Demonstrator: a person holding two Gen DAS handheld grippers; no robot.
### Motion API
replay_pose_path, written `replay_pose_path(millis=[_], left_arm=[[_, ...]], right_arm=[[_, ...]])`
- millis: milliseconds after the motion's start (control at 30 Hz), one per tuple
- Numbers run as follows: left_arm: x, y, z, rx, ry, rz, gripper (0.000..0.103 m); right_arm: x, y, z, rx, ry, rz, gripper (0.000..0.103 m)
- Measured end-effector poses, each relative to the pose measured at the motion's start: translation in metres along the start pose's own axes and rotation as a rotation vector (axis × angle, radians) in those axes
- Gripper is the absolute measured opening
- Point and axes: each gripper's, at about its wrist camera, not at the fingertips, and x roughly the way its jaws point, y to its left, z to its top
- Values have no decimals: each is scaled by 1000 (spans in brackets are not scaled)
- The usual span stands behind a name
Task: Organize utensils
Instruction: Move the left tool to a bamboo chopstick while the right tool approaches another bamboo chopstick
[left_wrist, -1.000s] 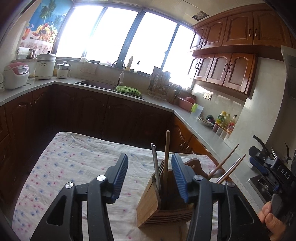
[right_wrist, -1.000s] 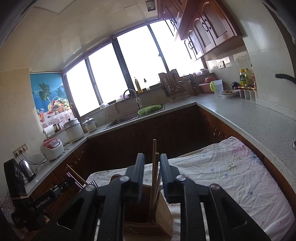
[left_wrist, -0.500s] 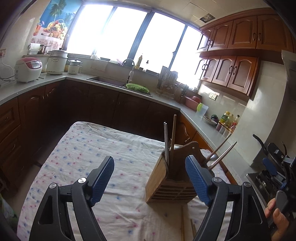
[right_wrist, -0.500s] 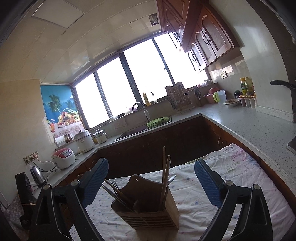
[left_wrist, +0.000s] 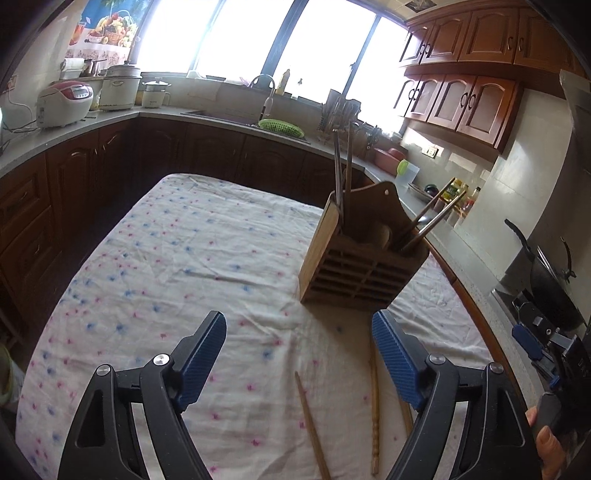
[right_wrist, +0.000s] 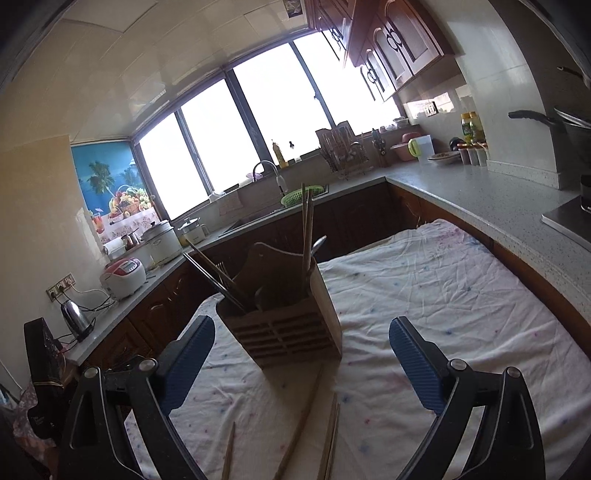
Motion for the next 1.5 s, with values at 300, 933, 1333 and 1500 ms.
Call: replay_pose_path(millis=[300,933,1333,1500], left_arm=[[0,8,-27,-31,113,44,81],[44,-11,-32,20,259,55,64],[86,-22,-29,37,368,21,31],[99,-24,-32,49,394,24,29]], right_arm=[[0,-19,-51,28,125,-37,97],[28,-11,-63,-14,244,-29,88],[123,2,-53,-75,413,-14,37],[168,8,-53,-117,481,-44,30]])
